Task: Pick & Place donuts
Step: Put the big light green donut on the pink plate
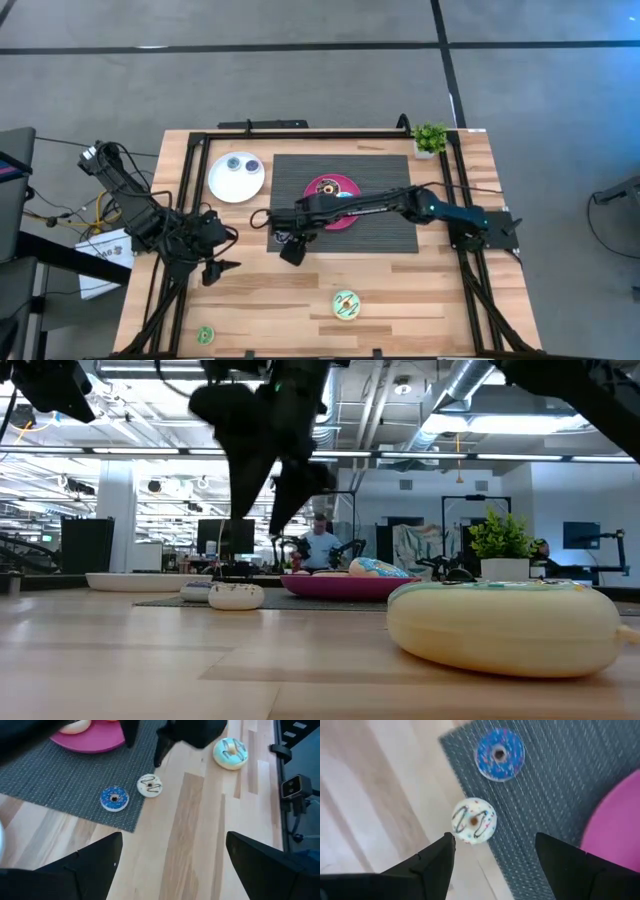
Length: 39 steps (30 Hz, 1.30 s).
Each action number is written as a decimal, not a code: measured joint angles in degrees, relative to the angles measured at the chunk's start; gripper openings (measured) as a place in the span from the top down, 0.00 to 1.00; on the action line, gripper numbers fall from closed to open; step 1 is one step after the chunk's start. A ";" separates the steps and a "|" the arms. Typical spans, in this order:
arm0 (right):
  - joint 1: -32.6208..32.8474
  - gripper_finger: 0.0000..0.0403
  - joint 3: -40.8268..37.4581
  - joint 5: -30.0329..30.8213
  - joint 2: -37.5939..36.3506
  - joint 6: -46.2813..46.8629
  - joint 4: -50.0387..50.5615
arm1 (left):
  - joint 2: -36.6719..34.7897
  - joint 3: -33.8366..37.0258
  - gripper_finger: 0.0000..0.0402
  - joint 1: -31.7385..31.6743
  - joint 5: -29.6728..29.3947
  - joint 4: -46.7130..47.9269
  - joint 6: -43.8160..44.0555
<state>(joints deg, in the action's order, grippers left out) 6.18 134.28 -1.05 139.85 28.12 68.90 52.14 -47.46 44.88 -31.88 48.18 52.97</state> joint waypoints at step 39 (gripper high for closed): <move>14.53 0.34 -86.44 7.29 -58.85 19.52 -32.44 | 6.57 0.00 0.13 -11.83 -1.40 -18.66 -10.30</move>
<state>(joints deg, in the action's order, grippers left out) 20.71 47.83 6.24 81.00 47.64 36.46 58.71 -47.46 33.05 -33.28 29.52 42.67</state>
